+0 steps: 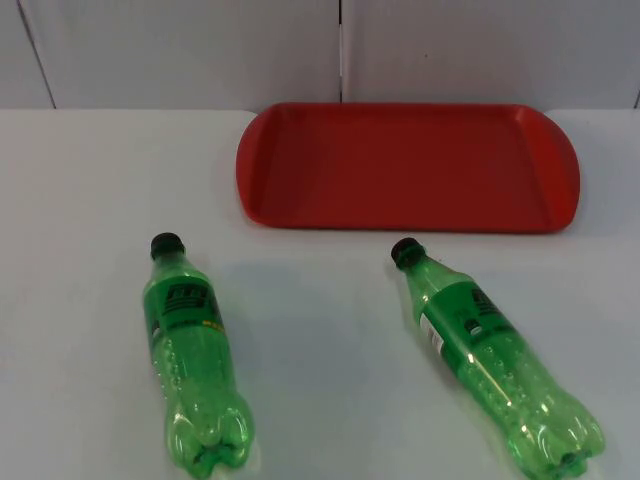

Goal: Place the bottle upright on the tray.

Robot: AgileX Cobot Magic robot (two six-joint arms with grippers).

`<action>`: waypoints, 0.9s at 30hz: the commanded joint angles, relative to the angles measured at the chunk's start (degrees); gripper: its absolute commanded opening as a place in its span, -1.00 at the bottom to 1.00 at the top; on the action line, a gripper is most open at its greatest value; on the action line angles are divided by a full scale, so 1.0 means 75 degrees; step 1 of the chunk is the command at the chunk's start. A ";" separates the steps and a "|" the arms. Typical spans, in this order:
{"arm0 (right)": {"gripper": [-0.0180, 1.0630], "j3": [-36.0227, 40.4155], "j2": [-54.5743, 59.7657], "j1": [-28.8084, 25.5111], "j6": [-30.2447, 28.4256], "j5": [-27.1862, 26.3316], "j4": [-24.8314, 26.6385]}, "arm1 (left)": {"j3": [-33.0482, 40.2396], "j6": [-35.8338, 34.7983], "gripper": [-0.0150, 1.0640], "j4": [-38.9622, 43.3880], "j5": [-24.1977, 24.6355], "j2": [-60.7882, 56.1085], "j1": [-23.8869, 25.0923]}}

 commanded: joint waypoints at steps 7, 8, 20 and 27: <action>0.98 0.0047 -0.0020 -0.0049 -0.0090 -0.0061 0.0015 | -0.0648 0.0000 0.97 -0.0480 -0.0084 0.1312 0.0017; 0.98 0.0047 -0.0020 -0.0049 -0.0090 -0.0061 0.0015 | -0.0710 0.0000 0.97 -0.0493 -0.0084 0.1444 0.0017; 0.98 0.0047 -0.0020 -0.0049 -0.0090 -0.0061 0.0015 | -0.0850 -0.0061 0.97 -0.0894 -0.0161 0.2417 0.0017; 0.98 0.0047 -0.0020 -0.0049 -0.0090 -0.0061 0.0015 | -0.0850 -0.0529 0.97 -0.0941 -0.0605 0.2938 -0.0754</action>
